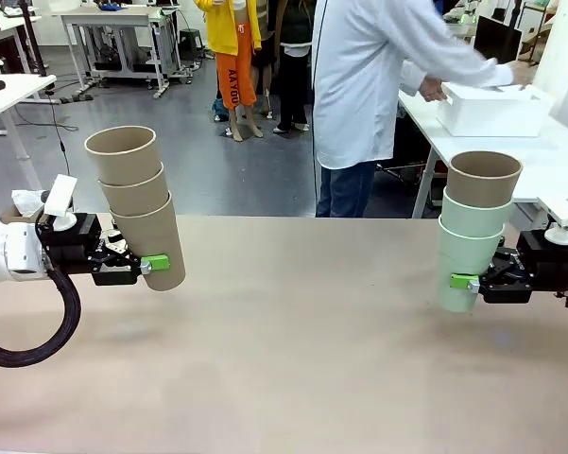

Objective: Stack the cups and store them in the basket.
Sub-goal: Place the stack of Reusable plastic cups into the Pantry Basket.

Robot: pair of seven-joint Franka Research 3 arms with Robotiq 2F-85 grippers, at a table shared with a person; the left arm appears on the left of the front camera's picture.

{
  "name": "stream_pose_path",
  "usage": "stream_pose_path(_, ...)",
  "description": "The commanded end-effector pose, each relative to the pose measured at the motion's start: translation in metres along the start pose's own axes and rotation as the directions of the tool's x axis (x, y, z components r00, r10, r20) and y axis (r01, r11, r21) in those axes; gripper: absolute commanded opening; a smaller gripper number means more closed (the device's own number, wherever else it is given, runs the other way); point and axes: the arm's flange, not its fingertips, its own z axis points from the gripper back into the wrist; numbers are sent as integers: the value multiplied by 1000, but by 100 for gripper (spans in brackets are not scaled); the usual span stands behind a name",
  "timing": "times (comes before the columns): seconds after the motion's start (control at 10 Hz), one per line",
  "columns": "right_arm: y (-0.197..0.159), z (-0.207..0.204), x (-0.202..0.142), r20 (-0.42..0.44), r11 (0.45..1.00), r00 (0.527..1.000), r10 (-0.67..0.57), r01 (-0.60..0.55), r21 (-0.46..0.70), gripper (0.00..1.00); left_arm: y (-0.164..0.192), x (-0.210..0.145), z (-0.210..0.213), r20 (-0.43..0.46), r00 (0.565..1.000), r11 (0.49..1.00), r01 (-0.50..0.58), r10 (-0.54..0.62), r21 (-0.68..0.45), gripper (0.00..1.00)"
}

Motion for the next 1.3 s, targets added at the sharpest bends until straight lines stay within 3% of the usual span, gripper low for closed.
stream_pose_path(0.0, 0, 0, 3, 1, 1000, 1000, 8, -8, -3, 84, -1, 3, 0, 6, 1000, 1000, 12, -12, -6, 83)
stream_pose_path(1.2, 0, 0, 3, 1, 1000, 1000, 8, -8, -3, 84, -1, 3, 0, 6, 1000, 1000, 12, -12, -6, 83)
